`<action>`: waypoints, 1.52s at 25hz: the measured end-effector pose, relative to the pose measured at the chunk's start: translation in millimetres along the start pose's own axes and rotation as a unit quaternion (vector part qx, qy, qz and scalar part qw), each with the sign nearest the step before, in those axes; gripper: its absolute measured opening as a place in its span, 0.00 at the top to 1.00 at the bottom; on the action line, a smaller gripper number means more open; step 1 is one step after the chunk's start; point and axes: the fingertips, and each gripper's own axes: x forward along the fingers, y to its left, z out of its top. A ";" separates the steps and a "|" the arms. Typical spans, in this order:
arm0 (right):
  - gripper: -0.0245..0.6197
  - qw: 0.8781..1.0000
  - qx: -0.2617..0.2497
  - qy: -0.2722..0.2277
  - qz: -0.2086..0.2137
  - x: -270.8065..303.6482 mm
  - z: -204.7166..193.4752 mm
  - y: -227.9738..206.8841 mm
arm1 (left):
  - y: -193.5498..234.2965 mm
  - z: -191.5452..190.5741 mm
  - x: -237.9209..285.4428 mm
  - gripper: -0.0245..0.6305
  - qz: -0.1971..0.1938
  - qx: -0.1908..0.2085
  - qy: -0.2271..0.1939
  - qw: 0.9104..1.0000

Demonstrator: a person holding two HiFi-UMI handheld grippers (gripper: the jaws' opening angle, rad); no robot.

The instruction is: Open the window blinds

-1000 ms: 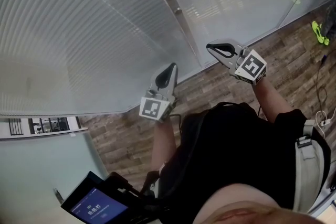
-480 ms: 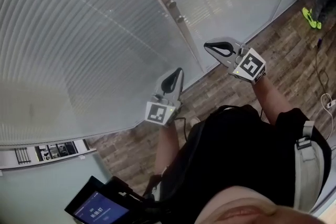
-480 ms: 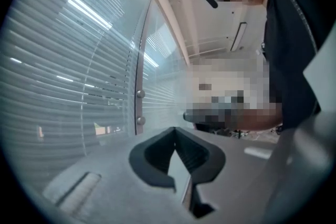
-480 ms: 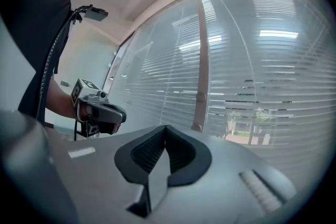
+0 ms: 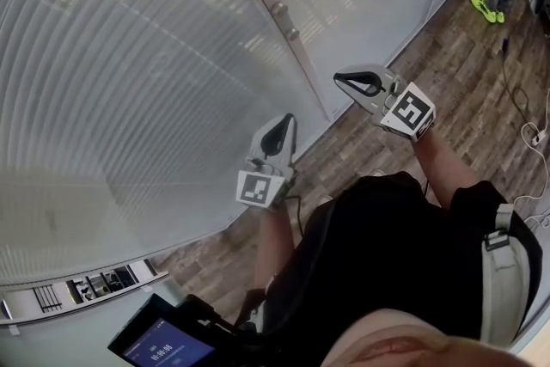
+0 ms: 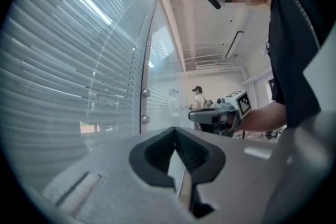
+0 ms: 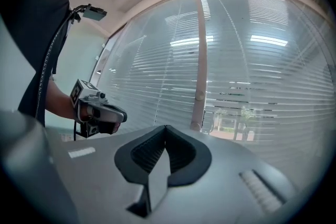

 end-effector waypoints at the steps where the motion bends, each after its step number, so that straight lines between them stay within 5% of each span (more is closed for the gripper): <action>1: 0.95 1.000 -0.003 0.002 -0.004 -1.7 1.1 1.3 | 0.1 0.3 -1.5 0.96 -0.003 -0.002 -0.001 1.000; 16: 0.95 0.994 -0.078 0.044 -0.057 4.6 17.6 -27.2 | -17.7 -6.0 3.9 0.96 -0.035 -0.005 -0.006 0.999; 20: 0.78 0.987 -0.131 0.067 -0.072 23.6 31.2 -41.6 | -21.7 -8.5 -4.3 0.96 -0.032 -0.019 -0.004 0.999; 26: 0.56 0.948 -0.277 0.130 -0.091 67.4 43.2 -69.6 | -24.9 -20.3 -3.6 0.96 -0.044 -0.017 -0.003 0.999; 29: 0.56 0.923 -0.335 0.160 -0.098 83.6 41.2 -83.2 | -23.6 -28.1 -6.0 0.96 -0.043 -0.020 0.011 0.999; 33: 0.57 0.866 -0.441 0.215 -0.101 103.2 36.2 -98.7 | -14.2 -27.3 -11.2 0.96 -0.032 -0.022 0.006 0.999; 38: 0.66 0.827 -0.498 0.240 -0.104 111.8 36.6 -106.1 | -15.7 -23.2 -15.6 0.96 -0.034 -0.025 -0.001 0.999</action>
